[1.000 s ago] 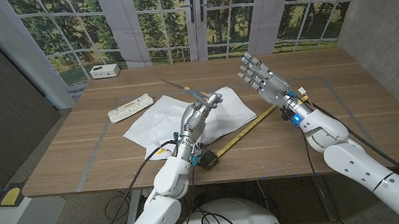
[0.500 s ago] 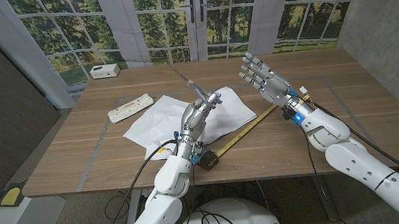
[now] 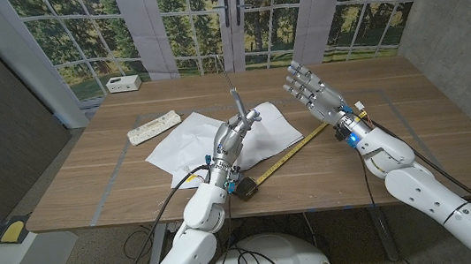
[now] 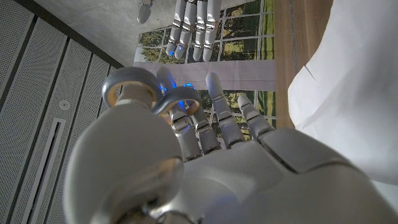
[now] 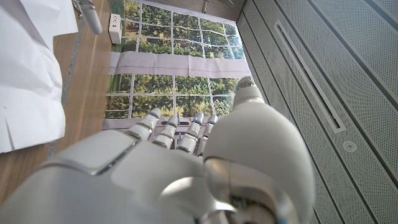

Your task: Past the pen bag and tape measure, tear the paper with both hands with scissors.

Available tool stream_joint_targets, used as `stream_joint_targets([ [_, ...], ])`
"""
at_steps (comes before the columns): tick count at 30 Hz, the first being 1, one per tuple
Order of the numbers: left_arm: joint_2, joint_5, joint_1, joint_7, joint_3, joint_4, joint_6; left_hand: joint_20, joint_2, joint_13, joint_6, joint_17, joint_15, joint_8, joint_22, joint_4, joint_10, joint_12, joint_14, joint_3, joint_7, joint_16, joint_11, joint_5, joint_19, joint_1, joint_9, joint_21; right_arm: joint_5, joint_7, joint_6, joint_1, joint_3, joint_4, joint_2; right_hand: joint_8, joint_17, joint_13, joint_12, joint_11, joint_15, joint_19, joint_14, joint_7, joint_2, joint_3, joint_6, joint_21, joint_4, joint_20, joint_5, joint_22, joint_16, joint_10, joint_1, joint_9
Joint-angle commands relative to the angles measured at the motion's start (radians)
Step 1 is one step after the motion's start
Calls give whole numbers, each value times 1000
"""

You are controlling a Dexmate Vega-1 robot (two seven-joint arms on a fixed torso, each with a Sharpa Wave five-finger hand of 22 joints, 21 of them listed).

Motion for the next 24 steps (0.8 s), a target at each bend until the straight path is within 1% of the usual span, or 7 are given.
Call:
stream_joint_targets([
  [1,-17,2,14,39,-7,-5,-2,0,4,4,30,-4,-172,11,2,-1,83,136,22,-12,-8,1,-62,2,14,15,4,7,1,-3,5,-4,5,-8,2,-1,-1,1,6,-9,-155,6,-3,0,10,1,13,4,-4,-2,-1,3,9,6,4,0],
  [4,-26,9,19,58,-11,-5,-5,1,-2,1,53,-13,-171,26,2,1,95,141,31,-20,2,-2,-63,5,22,10,7,10,-1,-4,8,-5,6,-10,3,0,-1,0,7,-10,-155,6,-3,-1,10,1,15,4,-4,-3,-1,3,9,8,3,0],
  [7,-34,17,21,73,-13,-4,-9,16,-17,-3,74,-23,-169,34,1,2,108,144,47,-33,16,-3,-64,8,49,4,1,20,-1,-5,9,-5,7,-11,3,1,-2,-1,8,-10,-156,7,-3,-1,10,1,18,4,-4,-3,-1,3,10,9,3,0],
  [9,-41,20,24,87,-15,-5,-8,18,-27,-10,82,-38,-167,40,1,7,113,143,58,-42,16,-12,-63,11,59,-9,3,23,-1,-4,10,-5,7,-12,3,1,-3,-2,8,-10,-157,7,-2,-1,11,2,18,4,-5,-2,-1,3,10,10,2,0],
  [15,-48,19,25,95,-15,-3,-8,9,-49,-32,82,-67,-164,33,-1,21,127,136,82,-62,20,-38,-63,21,53,-38,-17,19,-3,-9,10,-7,10,-19,1,2,-4,-3,9,-11,-158,9,-1,-3,11,2,22,5,-5,-2,-1,3,12,13,1,0],
  [18,-49,22,26,100,-16,-2,-8,5,-82,-44,90,-76,-161,28,-1,33,135,133,84,-89,23,-52,-63,25,56,-75,-31,18,-1,-11,9,-8,10,-21,1,3,-4,-4,9,-11,-158,9,-1,-4,11,2,25,4,-5,-2,-2,3,12,16,1,0],
  [24,-49,35,26,115,-20,6,-5,-6,-170,-73,105,-100,-167,10,-4,66,156,124,109,-165,26,-79,-64,48,63,-170,-66,15,-3,-7,12,-5,9,-19,2,3,-5,-6,10,-12,-158,9,1,-5,11,2,27,5,-6,-1,-2,3,13,19,1,0],
])
